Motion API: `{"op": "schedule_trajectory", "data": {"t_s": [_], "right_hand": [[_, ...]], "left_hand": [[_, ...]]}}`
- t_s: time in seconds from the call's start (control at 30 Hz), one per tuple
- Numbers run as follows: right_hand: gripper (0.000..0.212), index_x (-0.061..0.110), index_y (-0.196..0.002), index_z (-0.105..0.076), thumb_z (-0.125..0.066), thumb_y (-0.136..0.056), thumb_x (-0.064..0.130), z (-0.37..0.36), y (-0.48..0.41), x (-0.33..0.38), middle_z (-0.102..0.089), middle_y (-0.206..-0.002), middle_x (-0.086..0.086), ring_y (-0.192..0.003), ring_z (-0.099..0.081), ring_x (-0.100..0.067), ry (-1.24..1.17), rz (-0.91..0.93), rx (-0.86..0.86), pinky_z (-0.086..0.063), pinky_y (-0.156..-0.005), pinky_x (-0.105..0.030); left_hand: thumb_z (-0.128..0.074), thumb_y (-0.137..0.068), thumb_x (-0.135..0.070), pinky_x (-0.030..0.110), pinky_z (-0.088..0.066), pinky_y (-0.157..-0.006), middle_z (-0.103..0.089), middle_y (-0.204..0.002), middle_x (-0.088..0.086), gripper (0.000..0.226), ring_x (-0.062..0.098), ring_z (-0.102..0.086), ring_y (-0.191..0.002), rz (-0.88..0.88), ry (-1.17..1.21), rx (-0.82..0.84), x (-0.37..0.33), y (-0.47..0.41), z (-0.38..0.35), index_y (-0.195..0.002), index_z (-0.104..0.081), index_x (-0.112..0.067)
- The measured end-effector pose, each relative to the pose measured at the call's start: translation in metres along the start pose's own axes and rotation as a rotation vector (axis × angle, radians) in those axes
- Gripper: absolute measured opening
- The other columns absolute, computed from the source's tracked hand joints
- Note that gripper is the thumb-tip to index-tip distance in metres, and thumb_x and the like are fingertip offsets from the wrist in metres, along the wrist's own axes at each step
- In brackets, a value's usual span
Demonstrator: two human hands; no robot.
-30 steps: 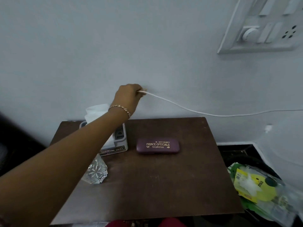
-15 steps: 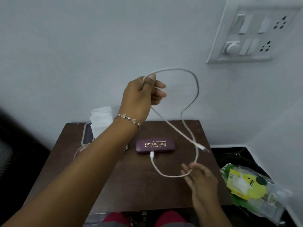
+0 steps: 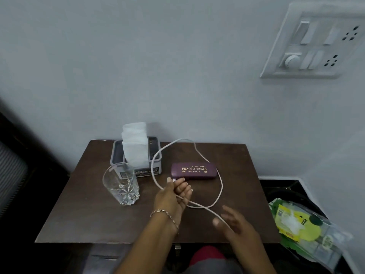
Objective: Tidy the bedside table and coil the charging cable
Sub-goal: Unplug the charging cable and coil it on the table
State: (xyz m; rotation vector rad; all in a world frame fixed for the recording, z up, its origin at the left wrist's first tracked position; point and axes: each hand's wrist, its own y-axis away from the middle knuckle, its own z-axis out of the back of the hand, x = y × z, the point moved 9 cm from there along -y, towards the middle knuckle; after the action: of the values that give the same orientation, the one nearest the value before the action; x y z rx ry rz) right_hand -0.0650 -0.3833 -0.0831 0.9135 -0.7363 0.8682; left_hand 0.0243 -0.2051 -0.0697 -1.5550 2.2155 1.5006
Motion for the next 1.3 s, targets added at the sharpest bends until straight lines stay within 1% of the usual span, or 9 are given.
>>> {"op": "schedule_trajectory", "data": {"t_s": [0.1, 0.27, 0.37, 0.47, 0.77, 0.87, 0.93, 1.13, 1.3], "right_hand": [[0.022, 0.041, -0.088, -0.071, -0.057, -0.072, 0.046, 0.006, 0.006, 0.007, -0.072, -0.082, 0.015, -0.078, -0.069, -0.014, 0.626, 0.279, -0.203, -0.054, -0.081, -0.039], [0.012, 0.024, -0.064, -0.066, -0.066, -0.076, 0.023, 0.017, -0.02, 0.047, -0.066, -0.059, 0.001, -0.062, -0.067, -0.022, 0.902, 0.355, -0.438, -0.043, -0.092, -0.046], [0.014, 0.022, -0.067, -0.064, -0.073, -0.075, 0.017, 0.009, -0.049, 0.057, -0.066, -0.066, -0.001, -0.067, -0.065, -0.026, 0.88, 0.343, -0.375, -0.049, -0.083, -0.045], [0.01, 0.02, -0.07, -0.065, -0.072, -0.077, 0.016, 0.001, -0.073, 0.063, -0.064, -0.071, -0.004, -0.066, -0.061, -0.03, 0.867, 0.349, -0.315, -0.048, -0.063, -0.037], [0.013, 0.009, -0.092, -0.064, -0.066, -0.081, 0.004, -0.008, -0.071, 0.101, -0.061, -0.094, -0.008, -0.084, -0.057, -0.024, 0.33, 0.476, -0.416, -0.04, -0.072, -0.029], [0.015, 0.007, -0.102, -0.067, -0.06, -0.088, 0.009, -0.022, -0.062, 0.146, -0.066, -0.098, -0.008, -0.087, -0.063, -0.021, 0.119, 0.578, -0.421, -0.048, -0.081, -0.028], [0.017, 0.007, -0.102, -0.068, -0.058, -0.09, 0.012, -0.042, -0.07, 0.177, -0.068, -0.097, -0.003, -0.086, -0.063, -0.015, 0.039, 0.561, -0.297, -0.045, -0.081, -0.016], [0.036, 0.008, -0.058, -0.044, -0.051, -0.092, 0.02, -0.122, -0.113, 0.212, -0.046, -0.059, -0.005, -0.067, -0.044, -0.023, 0.362, 0.354, 0.056, -0.03, -0.054, -0.028], [0.024, 0.006, -0.063, -0.058, -0.06, -0.087, 0.009, -0.15, -0.128, 0.196, -0.05, -0.065, -0.005, -0.065, -0.047, -0.02, 0.336, 0.216, 0.162, -0.037, -0.06, -0.023]], "left_hand": [[-0.037, -0.099, -0.026, 0.02, -0.051, -0.037, -0.063, -0.047, 0.008, 0.04, 0.015, -0.064, -0.044, 0.091, 0.175, -0.038, 0.019, -0.008, 0.016, -0.074, -0.054, 0.001], [-0.041, -0.098, -0.013, 0.017, -0.05, -0.038, -0.065, -0.071, 0.011, 0.023, 0.019, -0.061, -0.064, 0.156, -0.004, -0.128, 0.037, -0.02, 0.048, -0.08, -0.053, -0.003], [-0.047, -0.093, -0.004, 0.02, -0.054, -0.053, -0.067, -0.076, 0.01, 0.008, 0.018, -0.058, -0.076, 0.134, -0.159, -0.066, 0.036, -0.019, 0.058, -0.096, -0.055, -0.004], [-0.051, -0.089, 0.004, 0.023, -0.051, -0.072, -0.061, -0.095, 0.009, 0.027, 0.018, -0.057, -0.087, 0.074, -0.312, 0.0, 0.022, -0.004, 0.072, -0.114, -0.05, -0.006], [-0.05, -0.078, 0.014, 0.017, -0.055, -0.053, -0.069, -0.085, 0.009, 0.03, 0.014, -0.07, -0.065, -0.22, -0.269, -0.102, -0.096, 0.04, 0.163, -0.087, -0.064, -0.012], [-0.033, -0.093, 0.004, 0.01, -0.051, -0.059, -0.072, -0.066, -0.009, 0.038, 0.0, -0.067, -0.061, -0.461, -0.375, -0.173, -0.154, 0.037, 0.169, -0.086, -0.063, -0.018], [-0.032, -0.097, -0.004, 0.015, -0.051, -0.074, -0.072, -0.079, -0.008, 0.033, 0.004, -0.068, -0.076, -0.535, -0.47, -0.124, -0.183, 0.022, 0.151, -0.102, -0.063, -0.014], [-0.051, -0.093, -0.031, 0.031, -0.039, -0.105, -0.06, -0.122, 0.004, 0.042, 0.019, -0.056, -0.116, -0.316, -0.753, 0.024, -0.197, -0.054, 0.103, -0.13, -0.052, -0.011], [-0.053, -0.093, -0.021, 0.028, -0.052, -0.086, -0.069, -0.101, 0.004, 0.032, 0.019, -0.064, -0.094, -0.363, -0.857, 0.093, -0.193, -0.072, 0.083, -0.123, -0.058, -0.013]]}}
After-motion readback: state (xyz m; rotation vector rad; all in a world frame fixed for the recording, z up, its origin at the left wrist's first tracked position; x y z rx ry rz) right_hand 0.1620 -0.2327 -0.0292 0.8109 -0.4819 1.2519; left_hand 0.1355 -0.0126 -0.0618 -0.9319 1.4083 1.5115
